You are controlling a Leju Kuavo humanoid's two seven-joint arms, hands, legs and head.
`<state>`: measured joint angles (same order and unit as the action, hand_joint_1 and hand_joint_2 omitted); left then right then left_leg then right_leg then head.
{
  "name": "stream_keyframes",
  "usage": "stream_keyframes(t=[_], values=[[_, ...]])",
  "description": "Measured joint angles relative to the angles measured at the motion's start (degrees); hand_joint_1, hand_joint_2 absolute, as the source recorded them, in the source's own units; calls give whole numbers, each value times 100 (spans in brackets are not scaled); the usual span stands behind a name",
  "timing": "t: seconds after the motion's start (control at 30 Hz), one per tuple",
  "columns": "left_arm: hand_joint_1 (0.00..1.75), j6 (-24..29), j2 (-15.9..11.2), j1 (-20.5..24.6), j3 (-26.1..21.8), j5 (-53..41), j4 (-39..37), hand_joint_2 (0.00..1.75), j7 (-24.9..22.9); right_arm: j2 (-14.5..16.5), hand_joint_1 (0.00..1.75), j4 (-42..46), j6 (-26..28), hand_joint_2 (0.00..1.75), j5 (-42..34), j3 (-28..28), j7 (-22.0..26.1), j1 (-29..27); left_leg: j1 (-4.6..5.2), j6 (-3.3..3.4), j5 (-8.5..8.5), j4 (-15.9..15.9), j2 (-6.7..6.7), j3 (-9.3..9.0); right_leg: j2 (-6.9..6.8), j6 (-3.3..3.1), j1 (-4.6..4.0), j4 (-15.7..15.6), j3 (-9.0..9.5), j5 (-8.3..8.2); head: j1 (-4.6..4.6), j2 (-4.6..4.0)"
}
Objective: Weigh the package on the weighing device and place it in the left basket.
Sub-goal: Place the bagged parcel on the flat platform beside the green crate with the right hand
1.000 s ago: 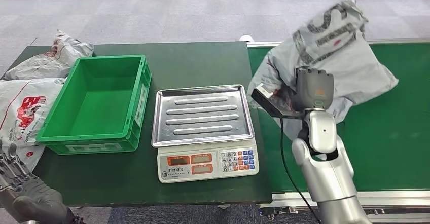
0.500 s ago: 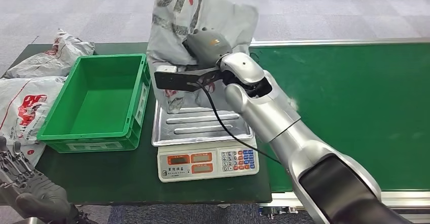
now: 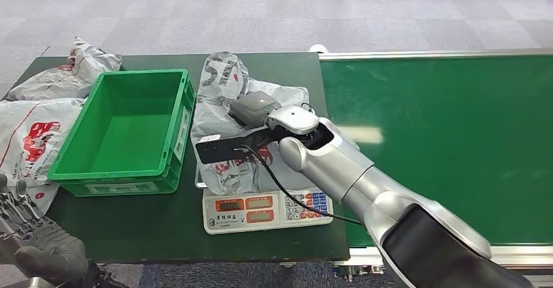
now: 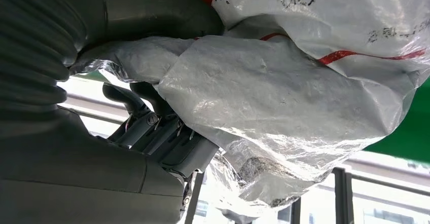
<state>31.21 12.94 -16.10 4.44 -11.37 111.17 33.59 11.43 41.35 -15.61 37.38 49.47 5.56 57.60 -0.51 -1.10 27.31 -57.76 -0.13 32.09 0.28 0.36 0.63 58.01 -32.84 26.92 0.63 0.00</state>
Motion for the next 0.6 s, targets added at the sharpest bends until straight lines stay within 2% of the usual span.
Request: stream_keyframes(t=[0.13, 0.17, 0.27, 0.3, 0.43, 0.6], values=[[0, -42, 4, 0, -27, 7, 5, 0, -7, -169, 175, -10, 0, 175, -101, 347, -42, 111, -1, 0, 0, 0, 0, 0, 0, -1, -1, 0, -1, 0, 0, 0], [0, -43, 5, 0, -30, 7, 5, 0, -9, -199, 169, -16, -4, 175, -103, 407, -49, 139, -1, 0, 0, 0, 0, 0, 0, -1, -1, 0, -1, 0, 0, 0], [0, -74, 8, 2, -33, 2, 4, 0, -33, -274, 38, -49, -116, 175, -115, 566, -88, 214, -1, 0, 0, 0, 1, -1, 1, -1, -1, 0, -2, -1, 0, 0], [0, -97, 10, 3, -33, -6, 4, 0, -44, -305, 0, -72, -165, 175, -121, 631, -100, 245, -1, 0, 0, 0, 0, -1, 0, -1, -1, 0, -2, -1, 0, 0], [0, -150, 30, -2, -34, -93, 10, 0, -58, -463, 0, -234, -187, 0, -189, 911, -155, 397, 0, 0, 0, -1, -2, 0, -1, 0, 0, 0, 0, -1, 0, 0], [0, -142, 34, -82, -37, -162, 63, 0, -25, -707, 0, -305, 61, 0, -663, 988, -256, 564, 2, 0, 0, -5, -1, 0, -1, 0, 1, 0, -1, -2, 0, 0]])
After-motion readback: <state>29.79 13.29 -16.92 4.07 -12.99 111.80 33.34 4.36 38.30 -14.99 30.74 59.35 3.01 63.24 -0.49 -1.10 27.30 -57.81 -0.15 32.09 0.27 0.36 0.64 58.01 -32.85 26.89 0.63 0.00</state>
